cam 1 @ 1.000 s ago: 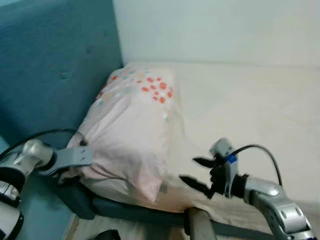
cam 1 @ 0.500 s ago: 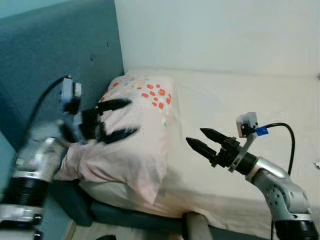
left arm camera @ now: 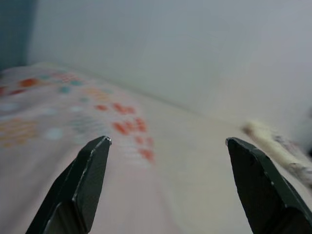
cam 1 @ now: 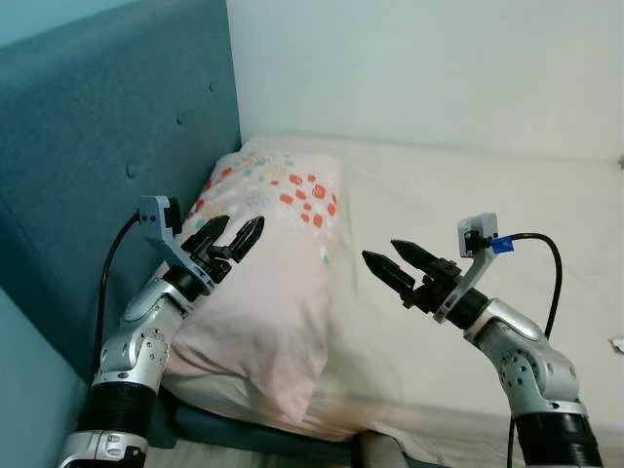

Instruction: Clean up the room

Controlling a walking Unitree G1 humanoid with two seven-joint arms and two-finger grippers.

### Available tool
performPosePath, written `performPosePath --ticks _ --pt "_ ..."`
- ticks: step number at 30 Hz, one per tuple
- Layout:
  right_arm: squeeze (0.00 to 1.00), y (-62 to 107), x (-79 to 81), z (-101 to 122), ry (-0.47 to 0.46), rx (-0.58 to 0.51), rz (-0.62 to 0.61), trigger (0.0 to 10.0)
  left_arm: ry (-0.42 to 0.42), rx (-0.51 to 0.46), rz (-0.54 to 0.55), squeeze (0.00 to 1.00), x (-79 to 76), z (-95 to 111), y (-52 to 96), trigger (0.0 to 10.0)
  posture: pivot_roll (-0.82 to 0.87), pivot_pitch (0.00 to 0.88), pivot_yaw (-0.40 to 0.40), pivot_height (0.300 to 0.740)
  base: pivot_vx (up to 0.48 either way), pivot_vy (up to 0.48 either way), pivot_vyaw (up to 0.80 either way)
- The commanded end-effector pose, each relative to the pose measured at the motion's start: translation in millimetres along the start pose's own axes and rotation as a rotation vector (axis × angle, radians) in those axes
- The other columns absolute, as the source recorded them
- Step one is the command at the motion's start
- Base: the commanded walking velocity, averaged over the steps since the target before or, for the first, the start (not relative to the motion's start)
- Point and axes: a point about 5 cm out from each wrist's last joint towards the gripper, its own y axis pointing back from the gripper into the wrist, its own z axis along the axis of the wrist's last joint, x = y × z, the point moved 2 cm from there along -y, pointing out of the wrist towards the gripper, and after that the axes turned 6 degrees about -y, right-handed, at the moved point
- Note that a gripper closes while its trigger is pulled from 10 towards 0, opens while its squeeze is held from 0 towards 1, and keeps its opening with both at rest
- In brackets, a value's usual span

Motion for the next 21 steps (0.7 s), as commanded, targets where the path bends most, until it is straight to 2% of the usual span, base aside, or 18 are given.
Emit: performPosePath --ticks 1,4,8,10,12,14,16,17,19,21 --pt "0.0 0.1 -5.8 -2 -0.005 -0.011 -0.039 10.0 -0.022 0.044 0.103 0.0 11.0 -14 7.5 10.0 -0.05 0.0 -0.044 0.625 0.0 0.0 0.0" --pt "0.0 -0.7 -11.6 -15 -0.032 0.008 -0.069 10.0 -0.107 0.093 0.181 0.0 20.0 -25 12.1 10.0 -0.05 0.0 -0.047 0.64 0.0 0.0 0.0" --pt "0.0 0.5 -15.0 -25 -0.049 0.032 -0.085 10.0 -0.147 0.123 0.181 0.0 20.8 -30 15.2 10.0 -0.05 0.0 -0.049 0.649 0.0 0.0 0.0" --pt "0.0 4.2 -21.4 -40 -0.078 0.068 -0.122 10.0 -0.204 0.169 0.171 0.0 23.4 -39 22.9 10.0 -0.05 0.0 -0.051 0.664 0.0 0.0 0.0" --pt "0.0 4.2 -21.4 -40 -0.078 0.068 -0.122 10.0 -0.204 0.169 0.171 0.0 23.4 -39 22.9 10.0 -0.05 0.0 -0.051 0.664 0.0 0.0 0.0" --pt "0.0 6.9 -25.1 -49 -0.092 0.089 -0.146 10.0 -0.227 0.194 0.168 0.0 27.6 -46 28.8 10.0 -0.05 0.0 -0.051 0.669 0.0 0.0 0.0" --pt "0.0 15.8 -32.6 -72 -0.111 0.159 -0.2 10.0 -0.256 0.261 0.186 0.0 40.3 -63 46.2 10.0 -0.05 0.0 -0.055 0.679 0.0 0.0 0.0" --pt "0.0 15.8 -32.6 -72 -0.111 0.159 -0.2 10.0 -0.256 0.261 0.186 0.0 40.3 -63 46.2 10.0 -0.05 0.0 -0.055 0.679 0.0 0.0 0.0" --pt "0.0 25.8 -36.8 -94 -0.127 0.227 -0.242 10.0 -0.271 0.332 0.228 0.0 53.0 -78 65.2 10.0 -0.04 0.0 -0.059 0.688 0.0 0.0 0.0" --pt "0.0 25.8 -36.8 -94 -0.127 0.227 -0.242 10.0 -0.271 0.332 0.228 0.0 53.0 -78 65.2 10.0 -0.04 0.0 -0.059 0.688 0.0 0.0 0.0"
